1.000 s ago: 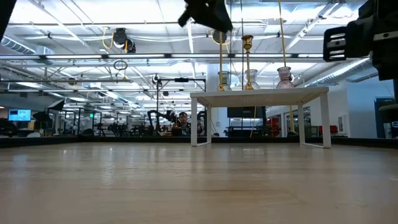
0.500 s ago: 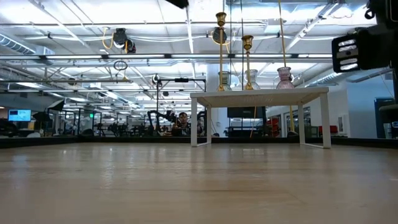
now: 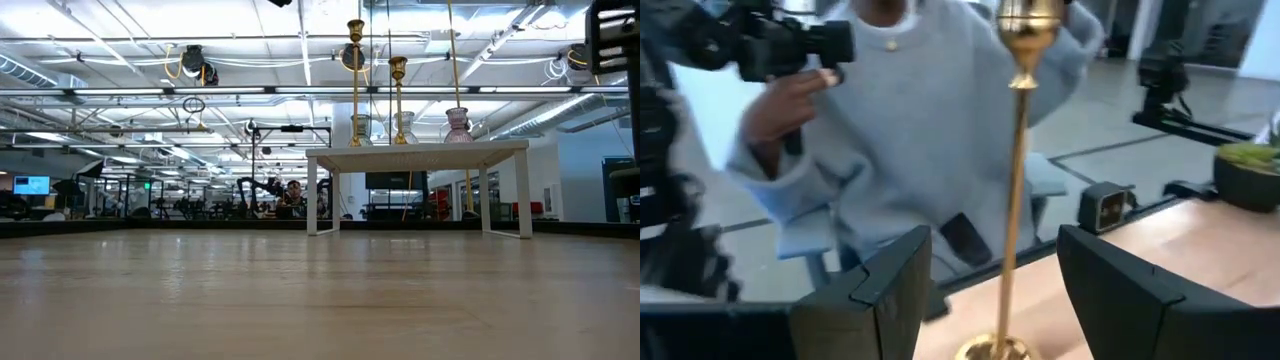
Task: Pick & Place candle stick holders
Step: Align the gold candle holder with the other gold candle holder on the shelf
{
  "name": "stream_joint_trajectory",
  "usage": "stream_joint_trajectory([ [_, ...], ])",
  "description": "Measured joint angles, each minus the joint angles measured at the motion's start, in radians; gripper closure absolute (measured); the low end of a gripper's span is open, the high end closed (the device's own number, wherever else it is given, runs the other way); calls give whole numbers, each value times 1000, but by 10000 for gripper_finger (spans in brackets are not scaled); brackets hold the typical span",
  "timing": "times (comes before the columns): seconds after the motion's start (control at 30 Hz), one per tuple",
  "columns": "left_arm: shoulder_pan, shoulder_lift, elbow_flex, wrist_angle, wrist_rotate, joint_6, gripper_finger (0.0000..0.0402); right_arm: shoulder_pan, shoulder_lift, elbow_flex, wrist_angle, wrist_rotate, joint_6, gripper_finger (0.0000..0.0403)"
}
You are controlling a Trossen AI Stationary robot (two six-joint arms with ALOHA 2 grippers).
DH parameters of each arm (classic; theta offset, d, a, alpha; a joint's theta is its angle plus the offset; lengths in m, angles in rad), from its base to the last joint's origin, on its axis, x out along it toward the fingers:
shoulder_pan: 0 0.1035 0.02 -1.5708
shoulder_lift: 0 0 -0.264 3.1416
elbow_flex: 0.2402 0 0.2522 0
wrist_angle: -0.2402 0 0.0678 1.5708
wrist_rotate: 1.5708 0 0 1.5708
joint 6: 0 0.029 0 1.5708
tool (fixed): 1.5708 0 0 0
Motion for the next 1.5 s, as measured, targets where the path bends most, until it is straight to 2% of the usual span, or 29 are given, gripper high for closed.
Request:
stream_joint_trajectory([
  [0.17, -1, -1, 0, 33, -3, 0, 325, 51, 159, 115, -10, 166, 53, 193],
  [0.43, -1, 0, 0, 31, -5, -21, 325, 106, 338, 235, -9, 79, 85, 193],
  [0.67, -1, 0, 0, 31, -8, -6, 325, 118, 373, 278, -13, 85, 26, 199],
  [0.8, -1, 0, 0, 31, -9, 4, 325, 101, 374, 277, -100, 84, 41, 239],
  [1.07, -1, 0, 0, 31, -9, 4, 325, 80, 373, 277, -106, 82, -25, 381],
  [1.2, -1, 0, 0, 31, -9, 4, 325, 68, 371, 277, -105, 94, -43, 384],
  [1.27, -1, 0, 0, 31, -9, 20, 325, 66, 360, 277, -111, 172, 11, 381],
  [1.5, -1, -48, 0, 32, -11, 111, 325, 63, 272, 277, -166, 602, 49, 391],
])
